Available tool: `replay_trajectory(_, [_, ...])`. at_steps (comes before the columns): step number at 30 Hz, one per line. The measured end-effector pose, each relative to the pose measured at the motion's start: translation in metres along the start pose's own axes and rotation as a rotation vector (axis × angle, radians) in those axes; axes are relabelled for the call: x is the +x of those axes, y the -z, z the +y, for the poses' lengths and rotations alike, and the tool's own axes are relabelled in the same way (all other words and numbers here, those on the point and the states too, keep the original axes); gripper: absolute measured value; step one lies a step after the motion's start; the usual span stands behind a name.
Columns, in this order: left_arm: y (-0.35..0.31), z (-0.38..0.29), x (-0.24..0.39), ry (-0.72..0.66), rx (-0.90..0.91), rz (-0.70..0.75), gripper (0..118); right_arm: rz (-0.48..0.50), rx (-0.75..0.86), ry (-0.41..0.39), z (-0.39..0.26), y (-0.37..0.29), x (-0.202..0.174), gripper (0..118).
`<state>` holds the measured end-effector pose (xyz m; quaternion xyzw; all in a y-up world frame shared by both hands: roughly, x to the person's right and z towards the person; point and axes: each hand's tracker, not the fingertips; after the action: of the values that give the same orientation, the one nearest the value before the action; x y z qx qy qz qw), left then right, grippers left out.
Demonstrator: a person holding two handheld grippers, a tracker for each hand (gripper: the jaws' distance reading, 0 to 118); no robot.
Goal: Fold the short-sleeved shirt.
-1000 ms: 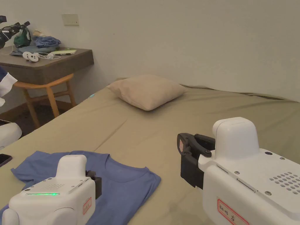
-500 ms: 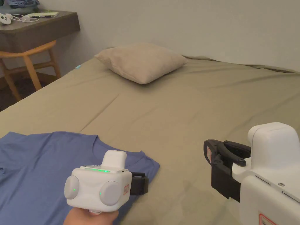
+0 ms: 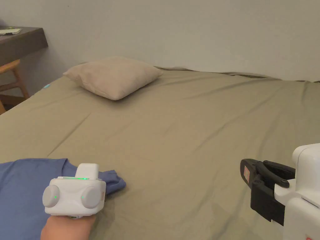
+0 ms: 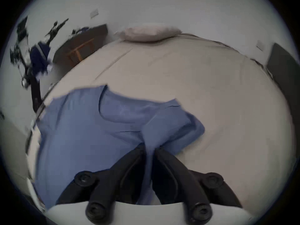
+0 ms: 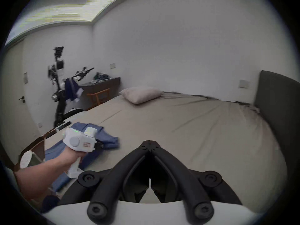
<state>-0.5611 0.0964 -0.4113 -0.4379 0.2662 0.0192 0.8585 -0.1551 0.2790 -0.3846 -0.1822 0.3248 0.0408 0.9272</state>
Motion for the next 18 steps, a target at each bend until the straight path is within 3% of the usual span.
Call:
replay_trajectory(2, [-0.01,0.019,0.049,0.208,0.004,0.058,4,-0.099,0.015,-0.003,0.002,-0.023,0.033,2])
replay_trajectory(5, [-0.039,0.034,0.131,0.134,0.017,-0.246,4,-0.281,0.049,0.01,0.005,-0.076,0.092,2])
replay_trajectory(9, [-0.108,0.025,0.309,0.452,0.074,-0.408,4,-0.553,0.071,0.016,0.001,-0.177,0.173,2])
replay_trajectory(12, [-0.172,-0.007,0.436,0.593,0.072,-0.614,4,-0.787,0.046,0.023,-0.011,-0.267,0.223,2])
replay_trajectory(15, [-0.246,-0.057,0.539,0.765,0.083,-0.757,4,-0.99,0.02,0.078,-0.031,-0.36,0.253,2])
replay_trajectory(18, [-0.313,-0.116,0.596,0.906,0.073,-0.884,4,-1.12,0.002,0.117,-0.053,-0.429,0.257,2])
